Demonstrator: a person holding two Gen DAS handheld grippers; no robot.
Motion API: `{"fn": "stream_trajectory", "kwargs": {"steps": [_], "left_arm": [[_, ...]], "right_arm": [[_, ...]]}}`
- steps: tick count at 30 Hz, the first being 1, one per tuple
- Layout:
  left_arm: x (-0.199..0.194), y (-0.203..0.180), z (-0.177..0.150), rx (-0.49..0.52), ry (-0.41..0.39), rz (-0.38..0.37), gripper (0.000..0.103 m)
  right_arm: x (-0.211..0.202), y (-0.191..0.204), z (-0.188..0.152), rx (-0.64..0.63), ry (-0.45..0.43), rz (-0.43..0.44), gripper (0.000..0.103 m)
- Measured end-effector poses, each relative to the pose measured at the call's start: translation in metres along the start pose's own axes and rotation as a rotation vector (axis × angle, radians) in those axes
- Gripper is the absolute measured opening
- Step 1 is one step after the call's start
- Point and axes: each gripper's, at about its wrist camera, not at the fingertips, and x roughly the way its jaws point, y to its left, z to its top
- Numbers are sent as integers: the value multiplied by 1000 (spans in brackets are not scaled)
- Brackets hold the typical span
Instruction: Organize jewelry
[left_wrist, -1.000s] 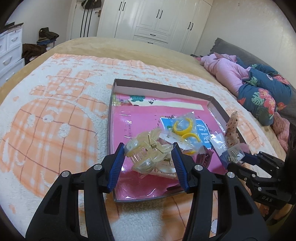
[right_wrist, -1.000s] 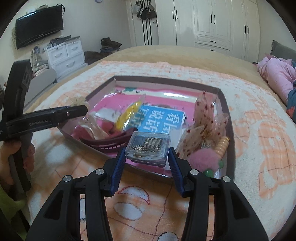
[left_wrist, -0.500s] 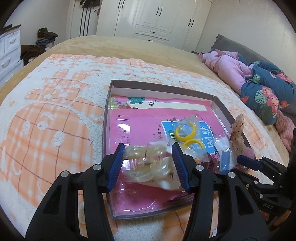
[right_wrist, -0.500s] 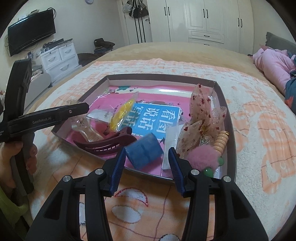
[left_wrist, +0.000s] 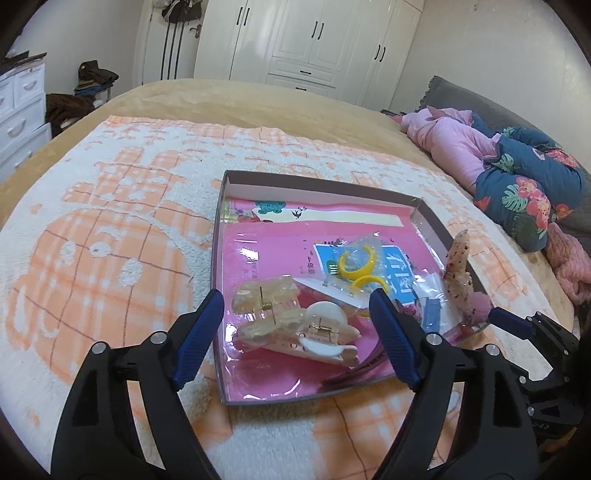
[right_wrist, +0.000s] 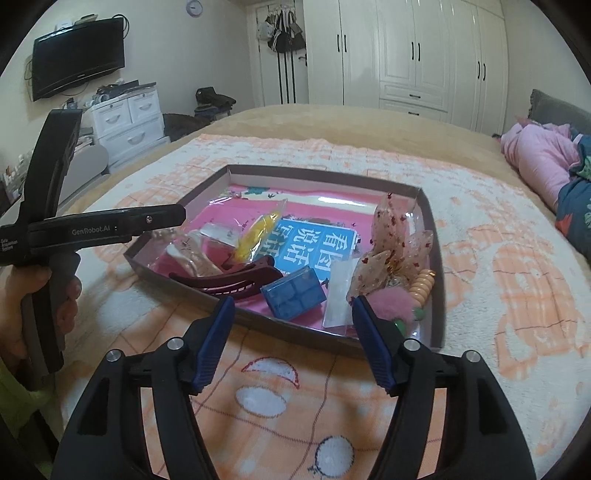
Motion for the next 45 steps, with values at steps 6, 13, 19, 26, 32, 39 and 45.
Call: {"fn": "stream_trajectory", "kwargs": {"steps": [6, 13, 19, 26, 32, 39, 45], "left_arm": [[-20, -4, -5, -17, -18, -30, 85], [-45, -13, -17, -14, -48, -25, 92], [-65, -21, -29, -21, -76, -14, 92], [-83, -32, -48, -4, -95, -15, 92], [-96, -41, -61, 22, -112, -38, 92], [-107, -47, -75, 22, -111, -34, 92], [-110, -50, -86, 29, -110, 11, 92]], "right_arm": [[-21, -6, -2, 27, -40, -22, 77], [-45, -15, -7, 64, -82, -46, 86], [-62, -21, -13, 90, -109, -60, 93], [-78, -20, -19, 106, -134, -70, 95], [-90, -15, -26, 91, -151, -76, 96], [-103, -14, -38, 83, -168, -80, 97], [-113, -8, -45, 67, -185, -75, 97]]}}
